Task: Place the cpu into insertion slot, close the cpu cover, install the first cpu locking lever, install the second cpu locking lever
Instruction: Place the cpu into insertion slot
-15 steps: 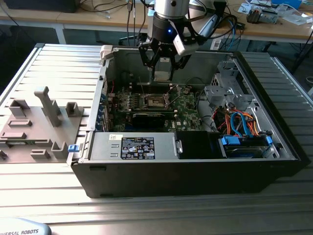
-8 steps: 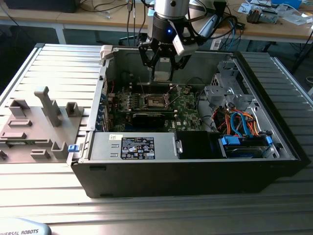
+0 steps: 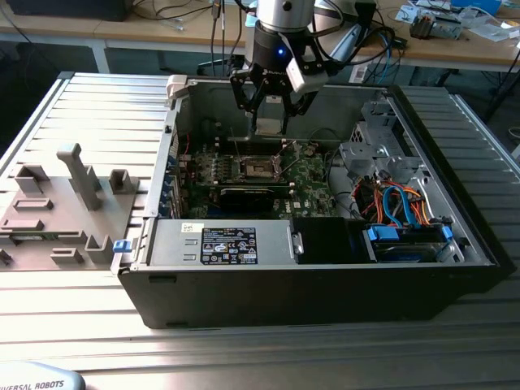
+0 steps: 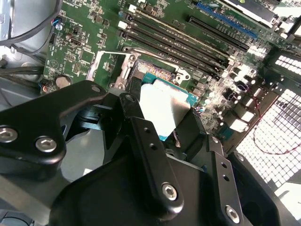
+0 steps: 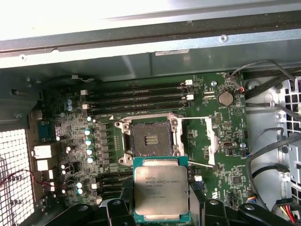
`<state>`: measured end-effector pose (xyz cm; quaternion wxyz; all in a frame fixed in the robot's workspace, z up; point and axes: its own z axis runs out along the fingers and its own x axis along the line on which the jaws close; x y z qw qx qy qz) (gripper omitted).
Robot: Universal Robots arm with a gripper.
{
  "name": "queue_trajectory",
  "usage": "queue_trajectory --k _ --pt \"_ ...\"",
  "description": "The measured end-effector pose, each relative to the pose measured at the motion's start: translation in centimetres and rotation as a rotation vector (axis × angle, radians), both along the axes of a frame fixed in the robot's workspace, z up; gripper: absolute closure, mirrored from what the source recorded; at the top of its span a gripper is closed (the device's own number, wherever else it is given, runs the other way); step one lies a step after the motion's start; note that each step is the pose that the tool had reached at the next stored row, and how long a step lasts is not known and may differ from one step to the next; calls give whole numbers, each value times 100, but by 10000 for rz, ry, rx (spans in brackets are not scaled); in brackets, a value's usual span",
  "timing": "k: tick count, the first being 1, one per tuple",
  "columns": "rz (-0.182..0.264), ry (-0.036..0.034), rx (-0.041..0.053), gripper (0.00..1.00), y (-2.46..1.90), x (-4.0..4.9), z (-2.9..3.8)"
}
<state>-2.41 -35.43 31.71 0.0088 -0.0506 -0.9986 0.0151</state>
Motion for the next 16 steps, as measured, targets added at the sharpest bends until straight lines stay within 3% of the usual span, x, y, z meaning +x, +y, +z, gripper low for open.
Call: queue_trajectory --k 16 --pt "-277 0 -21 45 0 0 -5"
